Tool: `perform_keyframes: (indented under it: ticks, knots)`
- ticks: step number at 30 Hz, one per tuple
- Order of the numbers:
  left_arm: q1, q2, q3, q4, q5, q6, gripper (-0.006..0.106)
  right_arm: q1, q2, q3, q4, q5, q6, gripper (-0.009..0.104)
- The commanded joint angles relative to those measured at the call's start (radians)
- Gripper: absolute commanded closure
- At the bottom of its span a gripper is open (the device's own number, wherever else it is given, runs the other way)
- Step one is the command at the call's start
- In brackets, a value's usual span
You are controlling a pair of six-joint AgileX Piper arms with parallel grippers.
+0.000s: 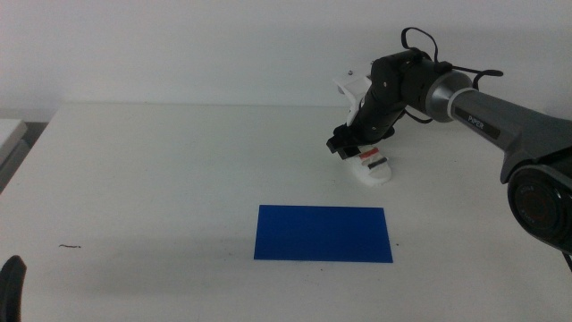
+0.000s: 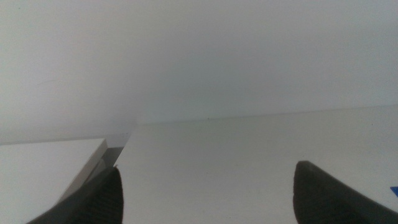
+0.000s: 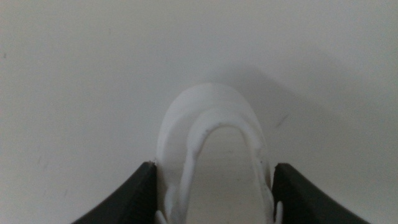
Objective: Use one arm to grab the shoe from the table and place it on the mat.
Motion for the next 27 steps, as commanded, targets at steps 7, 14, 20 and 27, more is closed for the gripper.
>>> perform_keyframes:
  ticks: [7,14,20,27]
  knots:
    - [0.000,0.005,0.000,-0.004,-0.012,-0.001,0.007,0.122,-0.280,0.152,-0.156,0.211,0.396,0.092]
    - [0.000,0.005,0.000,-0.004,-0.012,-0.001,0.007,0.279,-0.461,0.475,-0.158,0.054,0.641,0.091]
    - [0.000,0.005,0.000,-0.004,-0.012,-0.001,0.007,0.296,-0.457,0.508,-0.138,0.050,0.762,0.091]
    - [0.000,0.005,0.000,-0.004,-0.012,-0.001,0.007,0.296,-0.457,0.508,-0.130,0.043,0.763,0.091]
